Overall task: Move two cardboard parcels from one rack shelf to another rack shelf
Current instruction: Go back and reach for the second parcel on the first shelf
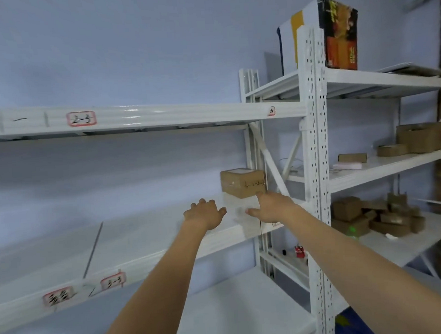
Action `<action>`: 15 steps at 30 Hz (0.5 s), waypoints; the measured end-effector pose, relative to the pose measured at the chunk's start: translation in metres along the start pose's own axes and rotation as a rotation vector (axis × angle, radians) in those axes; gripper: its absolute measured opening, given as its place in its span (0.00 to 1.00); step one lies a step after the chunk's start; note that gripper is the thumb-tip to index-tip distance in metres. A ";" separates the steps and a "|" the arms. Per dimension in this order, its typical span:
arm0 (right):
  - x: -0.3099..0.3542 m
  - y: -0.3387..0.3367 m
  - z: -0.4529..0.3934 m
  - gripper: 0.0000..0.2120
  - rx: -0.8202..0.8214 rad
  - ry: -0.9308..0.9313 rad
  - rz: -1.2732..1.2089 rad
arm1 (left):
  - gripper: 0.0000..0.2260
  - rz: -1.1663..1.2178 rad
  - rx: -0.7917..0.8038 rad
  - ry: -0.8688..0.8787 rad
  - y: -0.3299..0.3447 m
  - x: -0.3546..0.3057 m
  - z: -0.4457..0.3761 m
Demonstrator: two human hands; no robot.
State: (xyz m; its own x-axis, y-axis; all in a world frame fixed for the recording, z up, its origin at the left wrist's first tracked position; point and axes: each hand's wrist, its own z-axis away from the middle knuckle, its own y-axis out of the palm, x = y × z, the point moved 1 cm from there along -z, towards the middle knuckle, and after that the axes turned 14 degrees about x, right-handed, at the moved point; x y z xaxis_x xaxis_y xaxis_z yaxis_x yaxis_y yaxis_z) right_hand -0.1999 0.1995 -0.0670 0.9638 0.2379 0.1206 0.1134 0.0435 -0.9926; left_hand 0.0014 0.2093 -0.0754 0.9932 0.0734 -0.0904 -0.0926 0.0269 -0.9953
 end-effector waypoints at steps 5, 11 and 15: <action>-0.031 -0.018 -0.080 0.34 -0.014 0.005 -0.038 | 0.28 0.002 -0.027 0.018 -0.018 -0.016 -0.086; -0.063 -0.031 -0.148 0.34 -0.038 0.038 -0.063 | 0.28 0.001 -0.002 0.021 -0.019 -0.027 -0.157; -0.081 -0.041 -0.193 0.33 -0.067 0.013 -0.041 | 0.27 0.025 0.002 -0.003 -0.029 -0.038 -0.196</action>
State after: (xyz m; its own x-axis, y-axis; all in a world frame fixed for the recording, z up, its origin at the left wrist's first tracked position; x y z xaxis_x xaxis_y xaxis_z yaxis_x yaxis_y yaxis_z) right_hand -0.2362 -0.0090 -0.0388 0.9610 0.2249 0.1609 0.1679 -0.0119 -0.9857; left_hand -0.0197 0.0107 -0.0496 0.9904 0.0770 -0.1149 -0.1173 0.0271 -0.9927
